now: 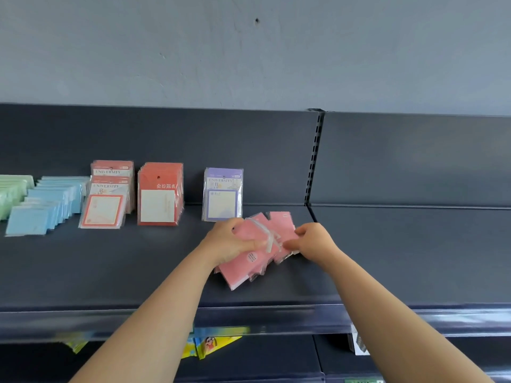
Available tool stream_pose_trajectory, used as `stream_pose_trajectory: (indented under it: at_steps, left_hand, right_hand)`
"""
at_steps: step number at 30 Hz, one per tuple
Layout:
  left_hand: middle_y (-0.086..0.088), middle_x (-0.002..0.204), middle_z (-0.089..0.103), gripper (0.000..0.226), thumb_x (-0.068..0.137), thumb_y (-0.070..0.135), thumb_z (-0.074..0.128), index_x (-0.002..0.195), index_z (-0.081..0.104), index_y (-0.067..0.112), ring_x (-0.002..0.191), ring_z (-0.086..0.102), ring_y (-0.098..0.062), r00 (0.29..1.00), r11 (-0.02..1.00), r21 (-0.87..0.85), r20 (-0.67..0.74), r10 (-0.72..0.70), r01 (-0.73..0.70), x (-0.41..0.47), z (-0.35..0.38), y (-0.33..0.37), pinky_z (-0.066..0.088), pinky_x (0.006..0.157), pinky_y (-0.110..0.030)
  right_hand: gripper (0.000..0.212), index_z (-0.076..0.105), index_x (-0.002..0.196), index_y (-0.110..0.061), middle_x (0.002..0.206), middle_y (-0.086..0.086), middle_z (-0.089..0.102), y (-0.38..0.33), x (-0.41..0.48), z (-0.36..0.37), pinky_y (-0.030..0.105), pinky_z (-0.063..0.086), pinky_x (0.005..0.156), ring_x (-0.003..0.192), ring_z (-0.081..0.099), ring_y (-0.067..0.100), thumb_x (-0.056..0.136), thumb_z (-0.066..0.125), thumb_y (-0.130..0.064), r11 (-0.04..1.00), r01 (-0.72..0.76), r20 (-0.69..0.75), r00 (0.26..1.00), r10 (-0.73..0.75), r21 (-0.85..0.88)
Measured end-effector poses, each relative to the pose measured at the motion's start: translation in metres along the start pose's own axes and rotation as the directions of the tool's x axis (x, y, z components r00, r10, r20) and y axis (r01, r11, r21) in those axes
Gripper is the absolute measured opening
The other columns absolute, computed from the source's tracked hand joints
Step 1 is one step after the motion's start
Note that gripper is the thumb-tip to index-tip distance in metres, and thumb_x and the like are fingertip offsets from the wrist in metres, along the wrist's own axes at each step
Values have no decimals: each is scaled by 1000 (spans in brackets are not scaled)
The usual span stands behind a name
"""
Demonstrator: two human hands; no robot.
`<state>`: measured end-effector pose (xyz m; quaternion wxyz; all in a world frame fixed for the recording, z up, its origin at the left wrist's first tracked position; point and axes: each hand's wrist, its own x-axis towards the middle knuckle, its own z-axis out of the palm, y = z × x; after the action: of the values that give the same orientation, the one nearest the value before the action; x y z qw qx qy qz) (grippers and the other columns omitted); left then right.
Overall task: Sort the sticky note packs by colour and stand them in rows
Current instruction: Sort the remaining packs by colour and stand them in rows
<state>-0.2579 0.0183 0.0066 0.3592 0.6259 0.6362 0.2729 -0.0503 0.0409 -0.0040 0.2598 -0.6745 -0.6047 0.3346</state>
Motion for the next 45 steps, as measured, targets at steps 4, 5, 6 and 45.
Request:
stream_pose_trajectory:
  at_steps: [4,5,6,45]
  left_hand:
    - [8,120,56,69,61,57,78,120,53,32,98,61,-15,999,993,106,-15,-47,49,7,-11,-9,53,85,-36]
    - [8,123,55,66,63,56,75,120,54,31,100,60,-16,998,989,137,-29,-58,62,9,-14,-11,52,88,-38]
    - [7,127,54,67,64,55,72,123,53,30,104,59,-17,997,985,161,-43,-62,68,10,-16,-11,51,91,-39]
    - [13,94,62,13,96,29,57,104,63,20,85,57,-1,838,860,-355,-527,139,-366,56,-18,47,43,64,-16]
  right_hand:
    - [18,68,97,3,74,8,59,-4,-1,-4,25,44,56,61,50,18,81,66,-4,992,-52,-31,998,56,115]
    - [19,67,101,2,82,11,62,-3,0,-5,28,51,62,67,56,19,83,61,0,977,-55,-40,997,64,206]
    - [21,65,104,1,89,14,64,-3,-1,-5,31,56,67,72,60,21,85,57,3,952,-59,-31,997,72,300]
    - [18,67,108,-14,100,8,70,-27,25,-44,35,56,86,88,65,17,95,56,-19,756,237,-41,962,-268,610]
